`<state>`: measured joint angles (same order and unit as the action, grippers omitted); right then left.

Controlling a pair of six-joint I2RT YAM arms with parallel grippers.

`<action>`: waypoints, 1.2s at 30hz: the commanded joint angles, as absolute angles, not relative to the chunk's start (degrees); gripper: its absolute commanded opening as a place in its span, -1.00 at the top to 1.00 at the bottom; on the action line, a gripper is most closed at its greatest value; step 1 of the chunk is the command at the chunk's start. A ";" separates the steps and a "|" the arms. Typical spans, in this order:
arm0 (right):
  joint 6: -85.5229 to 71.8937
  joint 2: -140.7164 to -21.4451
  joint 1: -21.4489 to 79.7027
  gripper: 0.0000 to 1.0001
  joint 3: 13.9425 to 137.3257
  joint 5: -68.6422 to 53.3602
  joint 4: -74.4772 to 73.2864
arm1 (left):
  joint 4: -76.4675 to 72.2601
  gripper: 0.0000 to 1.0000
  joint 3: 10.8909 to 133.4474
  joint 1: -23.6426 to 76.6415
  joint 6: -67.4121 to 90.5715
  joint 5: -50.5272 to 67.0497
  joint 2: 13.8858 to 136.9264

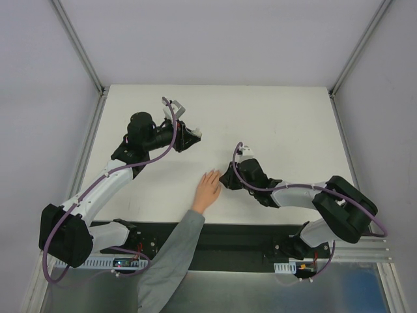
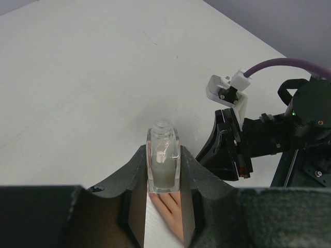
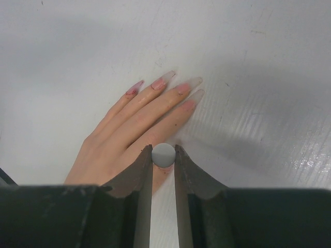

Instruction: Paint the nails

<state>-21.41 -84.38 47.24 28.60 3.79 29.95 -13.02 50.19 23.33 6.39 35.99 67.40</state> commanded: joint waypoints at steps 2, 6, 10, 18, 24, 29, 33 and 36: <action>-21.53 -81.04 48.95 0.99 29.18 7.29 27.42 | -15.03 1.00 51.68 24.08 5.45 37.79 67.32; -21.97 -79.54 49.31 0.99 28.13 7.82 27.16 | -14.94 1.00 51.68 24.08 5.45 37.71 67.41; -22.15 -79.54 49.48 0.99 28.39 7.74 26.90 | -14.94 1.00 51.68 24.08 5.54 37.79 67.24; -21.62 -79.98 49.39 0.99 28.30 6.51 28.47 | -14.94 1.00 51.59 24.08 5.54 37.97 66.97; -21.18 -81.30 49.04 0.99 28.74 6.86 29.62 | -14.94 1.00 51.77 24.08 5.71 38.06 67.15; -20.92 -83.05 47.99 0.99 29.53 5.98 30.58 | -14.94 1.00 51.77 24.08 5.80 38.32 67.33; -21.27 -83.93 47.46 0.99 29.97 5.54 30.67 | -14.94 1.00 51.77 24.08 5.54 38.06 67.06; -21.09 -84.20 47.20 0.99 30.15 5.36 31.02 | -14.94 1.00 51.77 24.08 5.62 37.97 67.15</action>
<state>-21.43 -83.50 47.62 28.29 6.02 28.05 -13.02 50.19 23.33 6.37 36.03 67.44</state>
